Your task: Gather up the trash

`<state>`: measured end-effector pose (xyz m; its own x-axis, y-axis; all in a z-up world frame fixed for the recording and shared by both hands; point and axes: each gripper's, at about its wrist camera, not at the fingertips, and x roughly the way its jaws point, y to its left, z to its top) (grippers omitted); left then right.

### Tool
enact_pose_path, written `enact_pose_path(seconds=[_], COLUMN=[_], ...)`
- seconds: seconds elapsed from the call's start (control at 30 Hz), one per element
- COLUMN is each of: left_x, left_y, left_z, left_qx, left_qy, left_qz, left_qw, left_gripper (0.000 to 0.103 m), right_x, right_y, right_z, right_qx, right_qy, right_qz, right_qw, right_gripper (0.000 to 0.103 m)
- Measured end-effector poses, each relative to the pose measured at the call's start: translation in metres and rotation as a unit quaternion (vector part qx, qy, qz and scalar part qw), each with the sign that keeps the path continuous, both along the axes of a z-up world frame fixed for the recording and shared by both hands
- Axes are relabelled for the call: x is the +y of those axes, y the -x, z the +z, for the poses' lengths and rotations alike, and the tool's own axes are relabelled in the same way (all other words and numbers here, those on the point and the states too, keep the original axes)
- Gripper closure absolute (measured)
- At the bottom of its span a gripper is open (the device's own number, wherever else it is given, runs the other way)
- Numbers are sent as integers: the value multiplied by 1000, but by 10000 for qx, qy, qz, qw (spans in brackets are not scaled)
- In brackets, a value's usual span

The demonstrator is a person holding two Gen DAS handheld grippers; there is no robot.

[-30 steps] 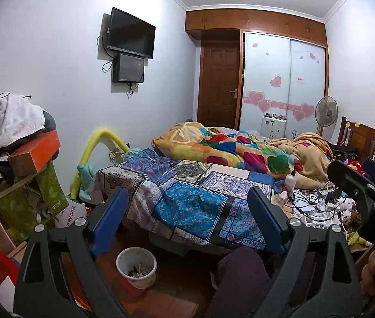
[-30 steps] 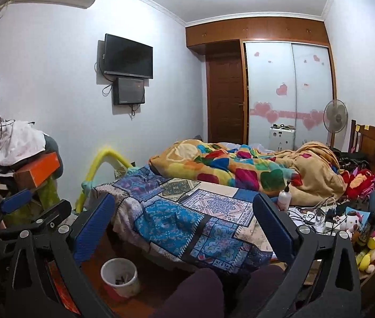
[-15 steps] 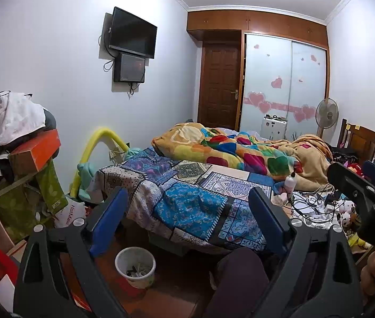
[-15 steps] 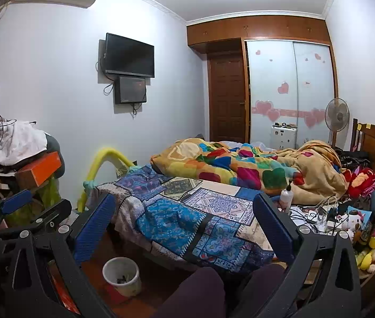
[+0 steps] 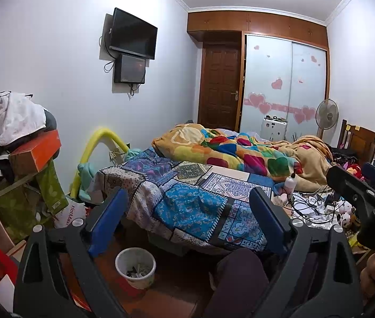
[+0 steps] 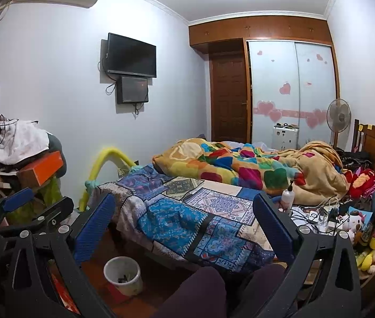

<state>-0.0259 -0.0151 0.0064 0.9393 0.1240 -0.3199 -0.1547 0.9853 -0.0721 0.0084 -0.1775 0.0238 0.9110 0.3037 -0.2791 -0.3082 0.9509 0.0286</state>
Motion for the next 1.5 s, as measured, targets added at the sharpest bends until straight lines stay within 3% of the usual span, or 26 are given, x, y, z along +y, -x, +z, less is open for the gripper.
enact_pose_path(seconds=[1.5], left_x=[-1], left_y=[-2], left_z=[9], left_qx=[1], left_qy=[137], left_qz=[-181], left_qw=[9997], left_gripper=[4], right_x=[-5], right_y=[2], right_z=[1], right_qx=[47], right_qy=[-29], right_qz=[-11], right_qw=[10000], right_gripper=[0])
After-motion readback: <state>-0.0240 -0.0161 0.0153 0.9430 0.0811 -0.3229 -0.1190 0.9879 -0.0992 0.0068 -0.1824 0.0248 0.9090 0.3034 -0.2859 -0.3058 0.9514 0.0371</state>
